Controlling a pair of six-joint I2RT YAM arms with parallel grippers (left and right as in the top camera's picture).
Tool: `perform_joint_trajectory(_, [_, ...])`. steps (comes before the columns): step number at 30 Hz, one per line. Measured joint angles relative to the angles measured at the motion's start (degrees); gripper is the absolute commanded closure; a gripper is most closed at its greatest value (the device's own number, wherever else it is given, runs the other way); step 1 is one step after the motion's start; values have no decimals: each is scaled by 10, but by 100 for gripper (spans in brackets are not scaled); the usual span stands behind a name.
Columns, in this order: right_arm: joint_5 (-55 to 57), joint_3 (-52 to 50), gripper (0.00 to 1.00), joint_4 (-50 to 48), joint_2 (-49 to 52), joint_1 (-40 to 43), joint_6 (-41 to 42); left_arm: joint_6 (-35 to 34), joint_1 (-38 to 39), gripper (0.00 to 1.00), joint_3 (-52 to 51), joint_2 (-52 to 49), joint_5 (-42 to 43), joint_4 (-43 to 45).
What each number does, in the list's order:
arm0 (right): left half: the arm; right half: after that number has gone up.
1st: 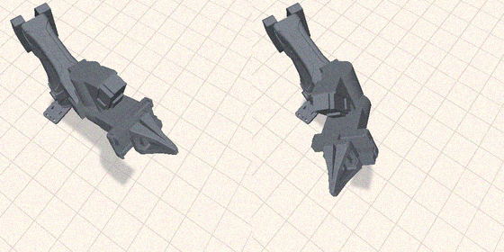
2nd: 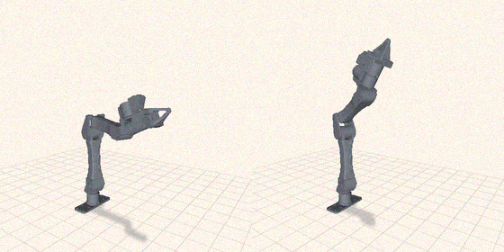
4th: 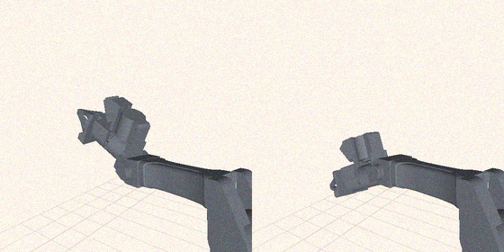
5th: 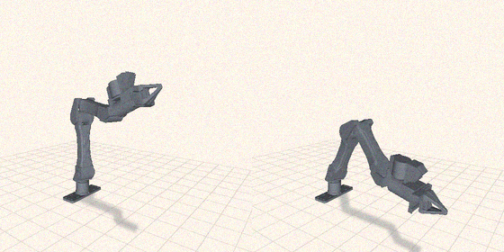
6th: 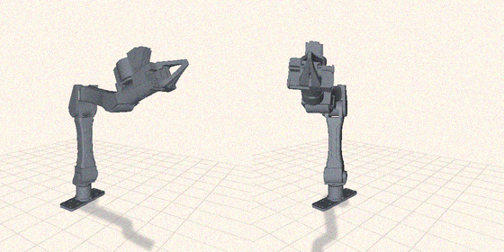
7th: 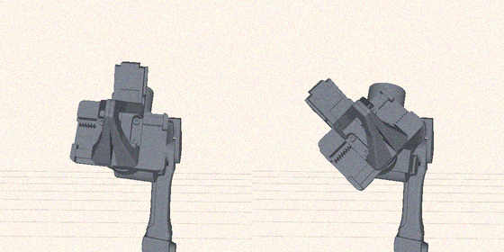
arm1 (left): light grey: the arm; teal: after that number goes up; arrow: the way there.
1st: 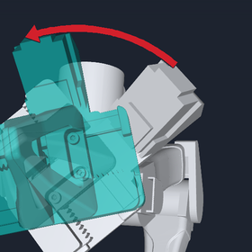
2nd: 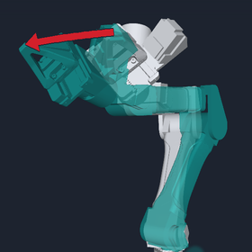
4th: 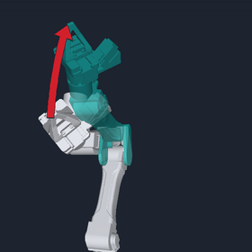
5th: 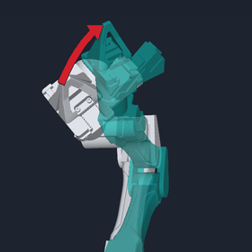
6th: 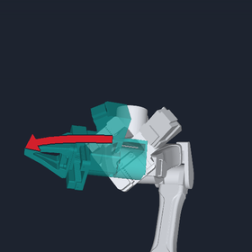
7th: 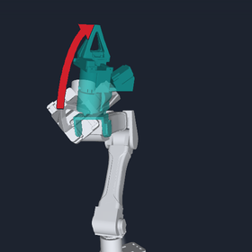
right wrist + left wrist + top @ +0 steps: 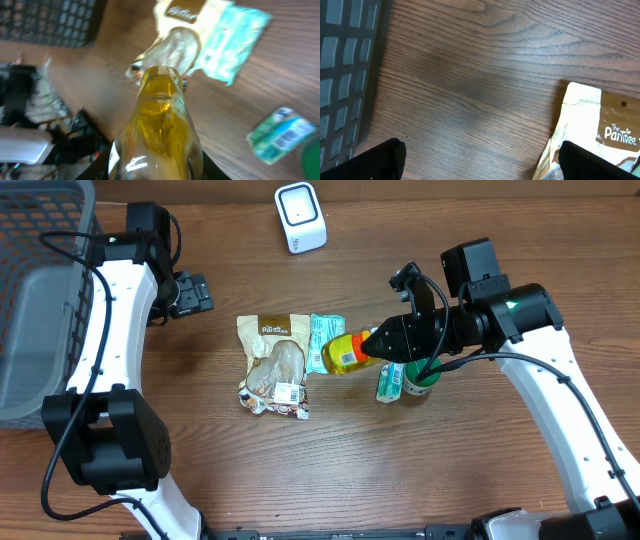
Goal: Scan the item barcode
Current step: 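Lift the oil bottle and tilt it horizontally with the right gripper, then carry the oil bottle toward the white scanner with the right gripper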
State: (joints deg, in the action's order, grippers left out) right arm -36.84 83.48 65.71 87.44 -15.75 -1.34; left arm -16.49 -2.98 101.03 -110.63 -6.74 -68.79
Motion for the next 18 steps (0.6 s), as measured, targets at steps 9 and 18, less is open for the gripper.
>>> perform_joint_trajectory(9, [111,130,80,51,13,0,39,0,0,0,0,0,0,0])
perform_joint_trajectory(18, [289,381,83,76,87,-76,42,0,0,0,0,0,0,0])
